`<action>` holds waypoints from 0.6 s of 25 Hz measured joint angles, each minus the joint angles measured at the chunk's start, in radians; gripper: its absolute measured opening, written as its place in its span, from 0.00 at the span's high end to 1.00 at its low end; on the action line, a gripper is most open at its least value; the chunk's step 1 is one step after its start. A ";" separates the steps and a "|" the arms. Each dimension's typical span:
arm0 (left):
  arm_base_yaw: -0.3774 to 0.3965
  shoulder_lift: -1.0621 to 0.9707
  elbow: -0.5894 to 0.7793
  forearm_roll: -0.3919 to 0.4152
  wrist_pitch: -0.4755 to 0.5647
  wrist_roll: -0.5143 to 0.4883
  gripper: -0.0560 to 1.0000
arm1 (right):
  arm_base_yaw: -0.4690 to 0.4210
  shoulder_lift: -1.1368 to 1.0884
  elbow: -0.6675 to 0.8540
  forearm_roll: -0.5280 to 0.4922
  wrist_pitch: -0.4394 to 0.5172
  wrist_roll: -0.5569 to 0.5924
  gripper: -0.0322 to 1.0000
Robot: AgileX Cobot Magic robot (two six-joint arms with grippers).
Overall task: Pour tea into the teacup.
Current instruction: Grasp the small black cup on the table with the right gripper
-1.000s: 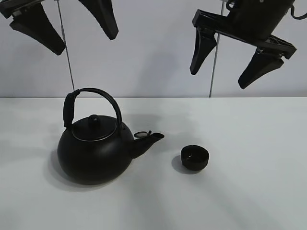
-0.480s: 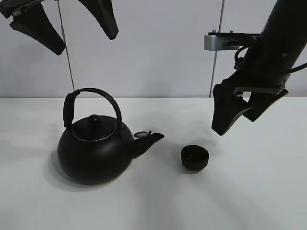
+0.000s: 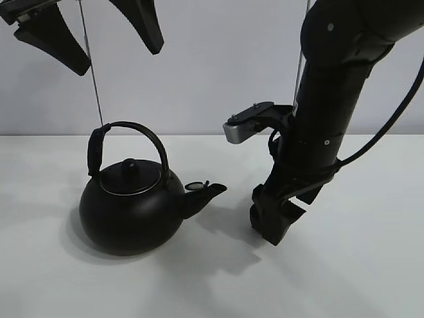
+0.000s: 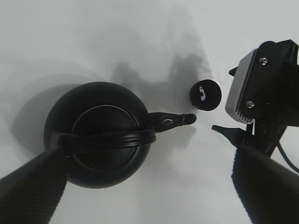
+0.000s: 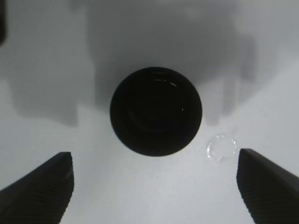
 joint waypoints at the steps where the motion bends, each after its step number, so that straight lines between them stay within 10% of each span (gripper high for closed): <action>1: 0.000 0.000 0.000 0.000 0.000 0.000 0.29 | 0.001 0.015 0.000 -0.010 -0.014 0.015 0.34; 15: 0.000 0.000 0.000 0.000 -0.006 0.000 0.29 | 0.002 0.065 0.000 0.023 -0.166 0.058 0.35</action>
